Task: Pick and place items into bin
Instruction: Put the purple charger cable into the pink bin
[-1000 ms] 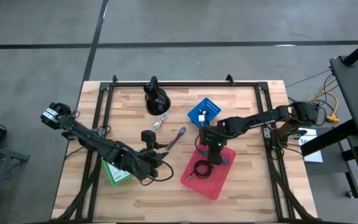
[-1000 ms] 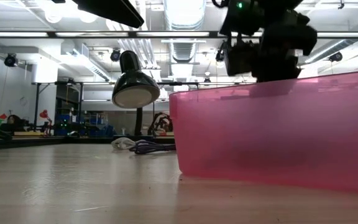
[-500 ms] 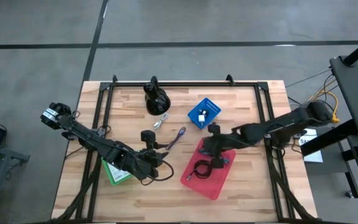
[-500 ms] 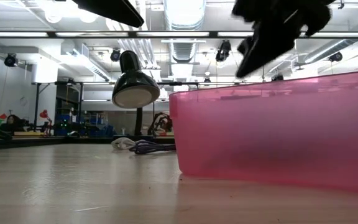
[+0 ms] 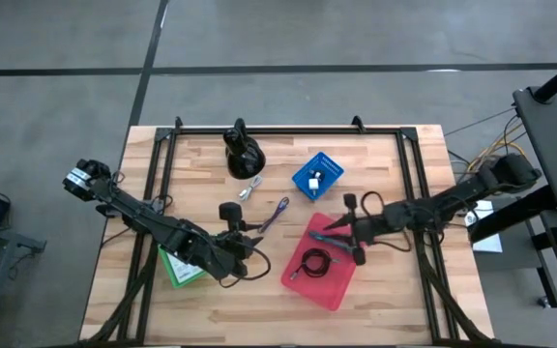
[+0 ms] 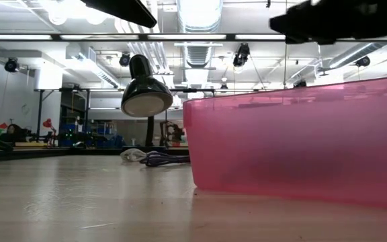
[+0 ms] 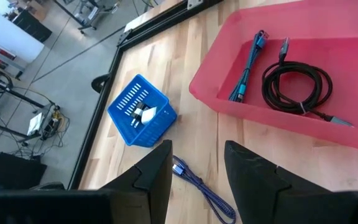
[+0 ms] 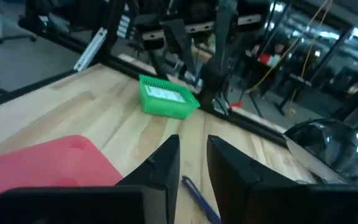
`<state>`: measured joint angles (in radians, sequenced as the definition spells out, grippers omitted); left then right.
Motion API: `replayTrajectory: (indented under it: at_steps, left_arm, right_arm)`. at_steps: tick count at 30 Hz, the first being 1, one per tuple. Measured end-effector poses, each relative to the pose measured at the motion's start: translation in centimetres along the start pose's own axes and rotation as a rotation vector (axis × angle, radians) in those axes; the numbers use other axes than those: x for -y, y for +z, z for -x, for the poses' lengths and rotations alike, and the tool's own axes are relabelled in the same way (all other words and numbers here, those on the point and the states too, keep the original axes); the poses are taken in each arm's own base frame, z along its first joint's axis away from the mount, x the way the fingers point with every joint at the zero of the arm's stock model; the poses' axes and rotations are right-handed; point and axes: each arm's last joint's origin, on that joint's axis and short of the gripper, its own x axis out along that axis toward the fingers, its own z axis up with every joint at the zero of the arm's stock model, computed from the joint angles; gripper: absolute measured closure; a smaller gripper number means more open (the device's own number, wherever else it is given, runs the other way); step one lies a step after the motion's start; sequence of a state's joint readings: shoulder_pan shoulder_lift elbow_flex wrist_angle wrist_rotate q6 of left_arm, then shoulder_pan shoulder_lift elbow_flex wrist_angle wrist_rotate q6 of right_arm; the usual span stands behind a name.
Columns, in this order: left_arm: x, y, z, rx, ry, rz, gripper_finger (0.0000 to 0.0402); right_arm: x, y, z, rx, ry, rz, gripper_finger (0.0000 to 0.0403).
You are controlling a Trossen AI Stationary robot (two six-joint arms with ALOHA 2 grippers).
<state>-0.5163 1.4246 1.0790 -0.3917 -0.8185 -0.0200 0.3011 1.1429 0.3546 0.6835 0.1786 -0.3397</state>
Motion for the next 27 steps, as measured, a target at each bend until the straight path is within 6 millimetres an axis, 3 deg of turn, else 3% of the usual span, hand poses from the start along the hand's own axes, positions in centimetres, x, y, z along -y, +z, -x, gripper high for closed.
replayTrajectory:
  at_steps: [9, 14, 18, 23, 27]
  left_arm:
    - [-0.1, 0.7, -0.7, 0.049, 0.014, 0.071, 0.0271]
    - [0.1, 0.6, -2.3, 0.035, 0.032, 0.029, 0.0271]
    - [-0.2, 0.4, -3.9, 0.015, 0.056, 0.094, 0.0271]
    - [-0.6, -0.2, -6.2, -0.034, -0.115, 0.202, 0.0271]
    - [-1.6, -0.7, -7.8, -0.079, -0.141, 0.311, 0.0271]
  right_arm:
    - [1.4, -0.4, 4.3, 0.176, -0.142, 0.062, 0.0339]
    - [1.8, -0.5, 6.1, 0.236, -0.182, 0.085, 0.0339]
    - [1.8, -0.8, 6.9, 0.251, -0.202, 0.153, 0.0341]
    - [1.7, -1.1, 7.1, 0.254, -0.201, 0.134, 0.0344]
    - [1.6, -1.2, 6.9, 0.235, -0.199, 0.17, 0.0342]
